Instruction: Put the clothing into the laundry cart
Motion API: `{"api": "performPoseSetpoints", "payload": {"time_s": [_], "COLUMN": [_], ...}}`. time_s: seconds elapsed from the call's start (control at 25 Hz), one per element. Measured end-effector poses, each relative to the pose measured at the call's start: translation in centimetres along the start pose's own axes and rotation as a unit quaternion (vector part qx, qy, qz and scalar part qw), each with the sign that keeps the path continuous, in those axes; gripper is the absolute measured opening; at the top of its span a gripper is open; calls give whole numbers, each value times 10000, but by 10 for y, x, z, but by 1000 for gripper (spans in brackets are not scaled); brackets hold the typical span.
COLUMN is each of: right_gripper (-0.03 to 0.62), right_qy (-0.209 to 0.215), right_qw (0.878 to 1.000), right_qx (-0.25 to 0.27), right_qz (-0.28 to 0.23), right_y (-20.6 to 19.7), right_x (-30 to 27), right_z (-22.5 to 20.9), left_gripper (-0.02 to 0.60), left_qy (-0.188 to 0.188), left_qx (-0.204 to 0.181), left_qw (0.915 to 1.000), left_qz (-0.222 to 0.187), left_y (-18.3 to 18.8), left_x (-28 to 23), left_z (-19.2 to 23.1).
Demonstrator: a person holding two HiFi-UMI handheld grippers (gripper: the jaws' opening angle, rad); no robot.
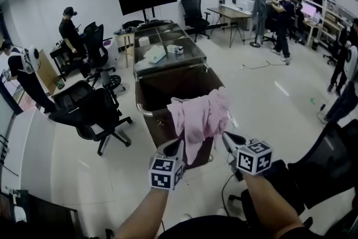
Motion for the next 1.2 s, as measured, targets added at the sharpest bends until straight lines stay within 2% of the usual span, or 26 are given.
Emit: {"api": "performPoseSetpoints", "payload": {"time_s": [0.16,0.4,0.68,1.2], "right_gripper": [3,3,3,3], "right_qy": [244,386,528,556], "right_qw": [9992,9981,9967,9961], "right_qx": [-132,-118,-63,-16], "right_qz": [276,470,607,685], "right_y": [-16,-29,-36,-38], "right_x": [3,9,8,8], "right_z": [-7,-18,-25,-24], "left_gripper": [0,0,0,0], "left_qy": [116,302,372,253], "left_qx": [109,290,197,101], "left_qw": [9998,9989,9987,9988], "left_qz": [68,209,285,397], "left_y": [-14,-34,-39,-40], "left_x": [4,7,4,1], "left_z": [-17,-31,-39,-43]}}
Point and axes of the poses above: the fingertips, and each gripper's own axes: x backward along the fingers, z to its left, y out of its top, the point moved 5 cm from there along x, backward along the fingers, and after that the axes turned 7 degrees about -x, right-handed, at the moved point
